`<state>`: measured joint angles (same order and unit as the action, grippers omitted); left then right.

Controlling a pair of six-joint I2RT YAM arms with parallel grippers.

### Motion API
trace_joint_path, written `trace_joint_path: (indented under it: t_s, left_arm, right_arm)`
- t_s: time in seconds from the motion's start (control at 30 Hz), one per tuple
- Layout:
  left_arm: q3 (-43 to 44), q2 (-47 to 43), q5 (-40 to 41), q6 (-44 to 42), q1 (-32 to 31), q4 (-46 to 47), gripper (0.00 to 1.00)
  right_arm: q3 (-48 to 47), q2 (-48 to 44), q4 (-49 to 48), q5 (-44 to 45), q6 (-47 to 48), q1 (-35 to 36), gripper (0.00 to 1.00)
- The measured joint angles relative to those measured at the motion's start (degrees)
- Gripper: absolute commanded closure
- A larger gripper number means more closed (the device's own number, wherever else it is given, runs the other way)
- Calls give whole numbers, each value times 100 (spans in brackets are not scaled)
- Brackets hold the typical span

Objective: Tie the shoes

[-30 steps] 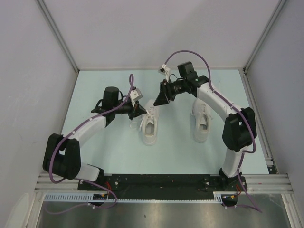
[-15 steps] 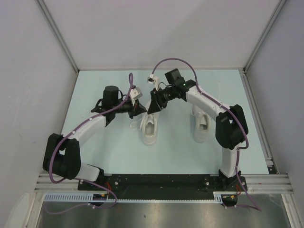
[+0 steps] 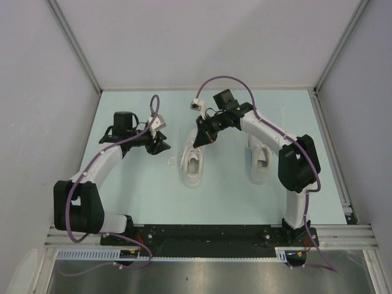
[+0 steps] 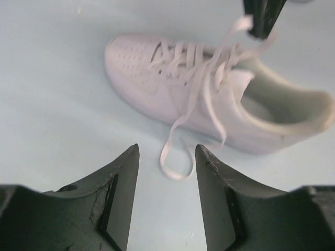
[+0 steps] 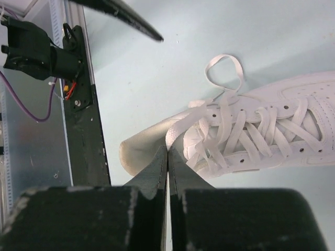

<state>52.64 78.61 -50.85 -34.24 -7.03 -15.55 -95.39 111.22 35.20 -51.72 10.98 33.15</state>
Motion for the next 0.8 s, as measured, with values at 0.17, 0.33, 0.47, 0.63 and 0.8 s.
trace_joint_path:
  t_s: [0.17,0.33,0.47,0.63,0.8]
  left_arm:
    - [197,87,28,-1862,236,-1325,57]
    - [201,671,293,-3185,-170,-1923,62]
    - [334,1246,514,-3912,-446,-2249,62]
    - [693,1759,772,-4686,-601,-2594,63]
    - [918,2055,1049,-5233,-649,-2815,60]
  right_arm:
    - [4,-2,175,-11,286,7,100]
    - [4,-2,214,-22,328,15,100]
    - [4,-2,225,-22,326,15,100]
    - [4,-2,225,-22,317,11,100]
    - [4,-2,225,-24,295,4,100]
